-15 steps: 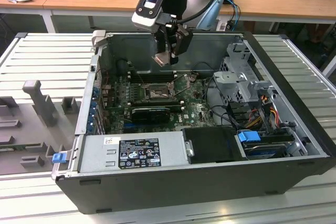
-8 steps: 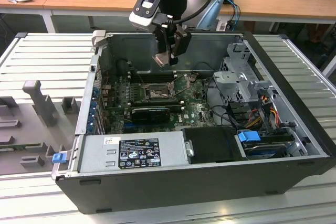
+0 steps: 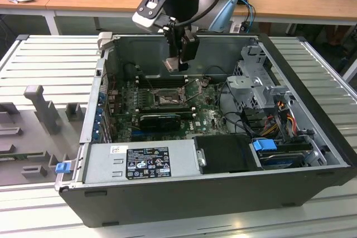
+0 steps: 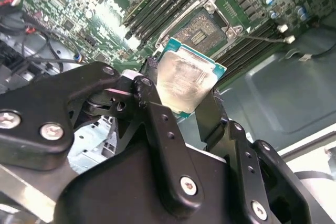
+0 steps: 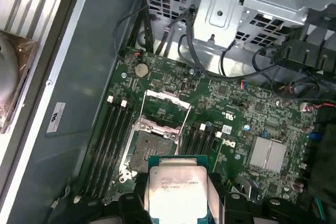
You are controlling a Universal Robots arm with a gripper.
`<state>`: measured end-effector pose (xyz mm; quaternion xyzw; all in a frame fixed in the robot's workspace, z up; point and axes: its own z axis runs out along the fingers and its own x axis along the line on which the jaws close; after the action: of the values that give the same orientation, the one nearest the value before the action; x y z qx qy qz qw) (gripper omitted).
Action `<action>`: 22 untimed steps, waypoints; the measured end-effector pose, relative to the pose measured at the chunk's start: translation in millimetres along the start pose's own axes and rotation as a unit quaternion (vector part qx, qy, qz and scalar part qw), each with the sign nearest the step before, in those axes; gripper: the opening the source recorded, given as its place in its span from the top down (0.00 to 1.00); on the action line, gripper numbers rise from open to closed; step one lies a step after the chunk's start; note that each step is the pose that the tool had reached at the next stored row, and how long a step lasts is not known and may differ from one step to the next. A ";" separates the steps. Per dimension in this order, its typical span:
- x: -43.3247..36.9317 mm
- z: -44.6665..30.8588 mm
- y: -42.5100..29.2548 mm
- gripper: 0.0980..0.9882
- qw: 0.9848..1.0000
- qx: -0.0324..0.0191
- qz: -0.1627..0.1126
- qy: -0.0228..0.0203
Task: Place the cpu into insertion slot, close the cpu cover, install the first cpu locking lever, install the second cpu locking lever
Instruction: 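Place the cpu into insertion slot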
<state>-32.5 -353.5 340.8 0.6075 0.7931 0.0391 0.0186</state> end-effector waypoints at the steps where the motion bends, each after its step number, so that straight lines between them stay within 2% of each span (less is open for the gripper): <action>1: 0.0 0.5 0.0 0.52 1.000 0.000 0.013 -0.001; 7: -0.1 4.5 -0.4 0.52 1.000 0.000 0.016 -0.002; 22: -0.1 5.9 -0.5 0.52 0.999 -0.001 0.051 -0.004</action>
<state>-32.5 -353.5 334.9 0.6475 0.7608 0.0380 0.0206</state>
